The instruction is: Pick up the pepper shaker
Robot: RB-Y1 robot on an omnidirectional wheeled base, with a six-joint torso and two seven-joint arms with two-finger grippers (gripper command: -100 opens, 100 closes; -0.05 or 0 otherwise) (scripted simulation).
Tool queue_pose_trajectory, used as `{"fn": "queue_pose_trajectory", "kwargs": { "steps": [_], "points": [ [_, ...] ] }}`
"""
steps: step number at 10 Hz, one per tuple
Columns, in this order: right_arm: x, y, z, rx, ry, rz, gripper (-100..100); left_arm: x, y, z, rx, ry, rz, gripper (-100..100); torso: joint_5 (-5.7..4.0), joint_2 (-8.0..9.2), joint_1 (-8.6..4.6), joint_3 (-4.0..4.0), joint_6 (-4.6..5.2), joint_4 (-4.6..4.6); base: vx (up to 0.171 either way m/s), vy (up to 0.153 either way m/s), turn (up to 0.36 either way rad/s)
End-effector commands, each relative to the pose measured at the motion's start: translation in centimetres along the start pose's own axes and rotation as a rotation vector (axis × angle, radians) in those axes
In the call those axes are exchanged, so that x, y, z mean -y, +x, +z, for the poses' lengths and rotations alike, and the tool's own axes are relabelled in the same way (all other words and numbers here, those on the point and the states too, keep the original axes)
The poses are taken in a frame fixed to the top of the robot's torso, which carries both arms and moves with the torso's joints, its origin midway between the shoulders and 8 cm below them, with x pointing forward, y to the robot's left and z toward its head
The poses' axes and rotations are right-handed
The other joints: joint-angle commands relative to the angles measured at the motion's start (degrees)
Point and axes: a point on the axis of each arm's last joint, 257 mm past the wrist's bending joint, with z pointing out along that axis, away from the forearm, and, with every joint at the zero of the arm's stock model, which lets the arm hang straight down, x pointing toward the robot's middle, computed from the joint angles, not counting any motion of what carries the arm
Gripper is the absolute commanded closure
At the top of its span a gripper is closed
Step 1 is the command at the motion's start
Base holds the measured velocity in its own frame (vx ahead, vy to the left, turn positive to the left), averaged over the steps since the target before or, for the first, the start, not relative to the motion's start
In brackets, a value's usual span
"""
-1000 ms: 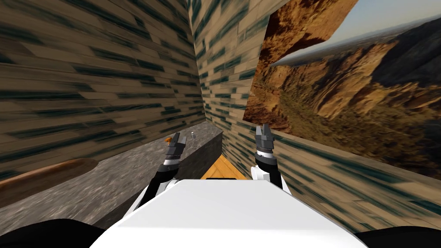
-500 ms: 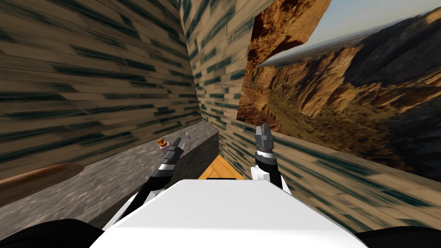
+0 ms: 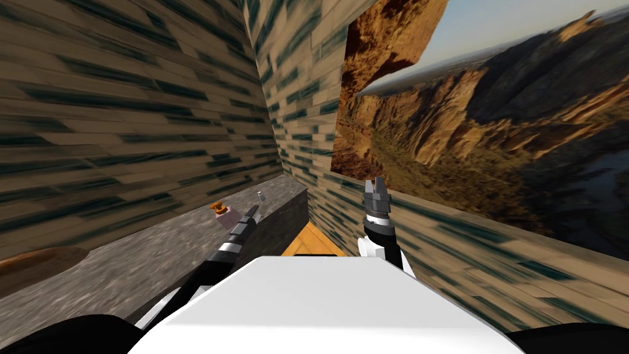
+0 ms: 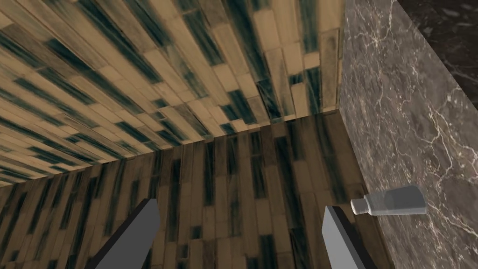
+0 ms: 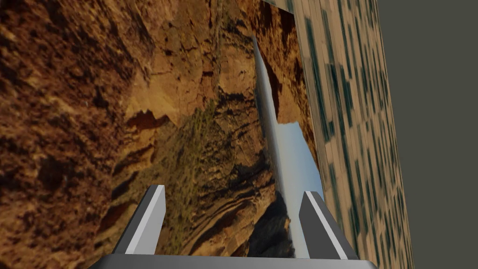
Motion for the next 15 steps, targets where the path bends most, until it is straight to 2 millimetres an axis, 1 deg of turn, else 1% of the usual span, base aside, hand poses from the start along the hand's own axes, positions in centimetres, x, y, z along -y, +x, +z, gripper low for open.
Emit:
{"fn": "queue_pose_trajectory", "kwargs": {
  "steps": [1,2,3,5,6,7,8,9,10,11,12,14,15],
  "points": [
    [0.0,0.0,0.0,0.0,0.0,0.0,0,-2.2,-0.5,-1.1,-0.024,-0.084,0.024,-100,0.0,0.0,0.0,0.0,0.0,0.0,0.031,-0.036,-0.095],
    [0.0,0.0,0.0,0.0,0.0,0.0,0,-3.6,-1.0,-2.1,-0.038,-0.141,0.043,-100,0.01,-0.04,0.02,-0.02,0.02,-0.01,0.046,-0.057,-0.158],
    [0.0,0.0,0.0,0.0,0.0,0.0,0,-4.0,-0.9,-2.2,-0.05,-0.158,0.051,-100,0.0,-0.09,-0.04,-0.05,0.02,-0.02,0.035,-0.044,-0.055],
    [0.0,0.0,0.0,0.0,0.0,0.0,0,-7.6,-2.3,-4.8,-0.078,-0.306,0.096,-100,0.0,-0.07,0.01,-0.04,0.02,-0.02,0.04,-0.035,-0.16],
    [0.0,0.0,0.0,0.0,0.0,0.0,0,-7.5,-2.2,-4.7,-0.094,-0.308,0.109,-100,0.0,-0.1,0.01,-0.06,0.03,-0.02,0.038,-0.02,-0.049],
    [0.0,0.0,0.0,0.0,0.0,0.0,0,-9.2,-3.0,-6.2,-0.106,-0.382,0.133,-100,0.01,-0.08,0.06,-0.05,-0.01,-0.02,0.045,-0.012,-0.11],
    [0.0,0.0,0.0,0.0,0.0,0.0,0,-9.2,-2.9,-6.1,-0.117,-0.382,0.141,-100,0.03,-0.11,0.1,-0.06,0.03,-0.02,0.035,-0.007,-0.065],
    [0.0,0.0,0.0,0.0,0.0,0.0,0,-10.7,-3.9,-7.6,-0.129,-0.455,0.168,-100,0.03,-0.08,0.11,-0.05,0.0,-0.02,0.04,-0.011,-0.138],
    [0.0,0.0,0.0,0.0,0.0,0.0,0,-10.7,-3.8,-7.5,-0.14,-0.456,0.176,-100,0.02,-0.09,0.1,-0.05,0.02,-0.02,0.033,-0.004,-0.056],
    [0.0,0.0,0.0,0.0,0.0,0.0,0,-12.1,-4.8,-9.1,-0.155,-0.527,0.207,-100,0.03,-0.07,0.12,-0.04,0.0,-0.01,0.038,0.001,-0.161],
    [0.0,0.0,0.0,0.0,0.0,0.0,0,-12.1,-4.8,-9.0,-0.164,-0.527,0.213,-100,0.04,-0.08,0.15,-0.05,0.03,-0.02,0.034,0.005,-0.067],
    [0.0,0.0,0.0,0.0,0.0,0.0,0,-14.4,-6.9,-11.9,-0.192,-0.657,0.278,-100,0.04,-0.12,0.16,-0.07,0.02,-0.02,0.058,0.008,-0.19],
    [0.0,0.0,0.0,0.0,0.0,0.0,0,-14.4,-6.9,-11.8,-0.211,-0.663,0.292,-100,0.05,-0.18,0.22,-0.11,0.04,-0.04,0.049,0.029,-0.066]
  ]
}}
